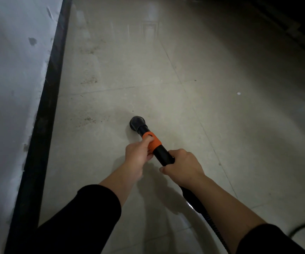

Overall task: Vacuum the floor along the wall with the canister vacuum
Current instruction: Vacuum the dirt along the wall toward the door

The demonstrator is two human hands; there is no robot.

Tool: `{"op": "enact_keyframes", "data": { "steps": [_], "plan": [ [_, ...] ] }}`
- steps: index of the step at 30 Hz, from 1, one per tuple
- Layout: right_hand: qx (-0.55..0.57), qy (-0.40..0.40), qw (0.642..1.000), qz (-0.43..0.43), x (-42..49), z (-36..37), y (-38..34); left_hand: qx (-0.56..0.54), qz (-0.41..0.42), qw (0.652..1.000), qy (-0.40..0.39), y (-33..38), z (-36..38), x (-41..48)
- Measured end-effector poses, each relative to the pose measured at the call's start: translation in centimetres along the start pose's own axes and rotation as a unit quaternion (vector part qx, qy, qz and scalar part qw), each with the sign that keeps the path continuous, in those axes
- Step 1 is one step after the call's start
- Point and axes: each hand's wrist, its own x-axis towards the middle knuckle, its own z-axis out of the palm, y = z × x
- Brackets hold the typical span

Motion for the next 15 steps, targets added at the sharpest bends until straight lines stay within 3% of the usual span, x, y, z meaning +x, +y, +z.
{"op": "enact_keyframes", "data": {
  "steps": [15],
  "plan": [
    [0.022,0.037,0.998,0.035,1.3,-0.6,1.6,0.023,-0.010,1.000,0.004,0.2,3.5,1.4]
  ]
}}
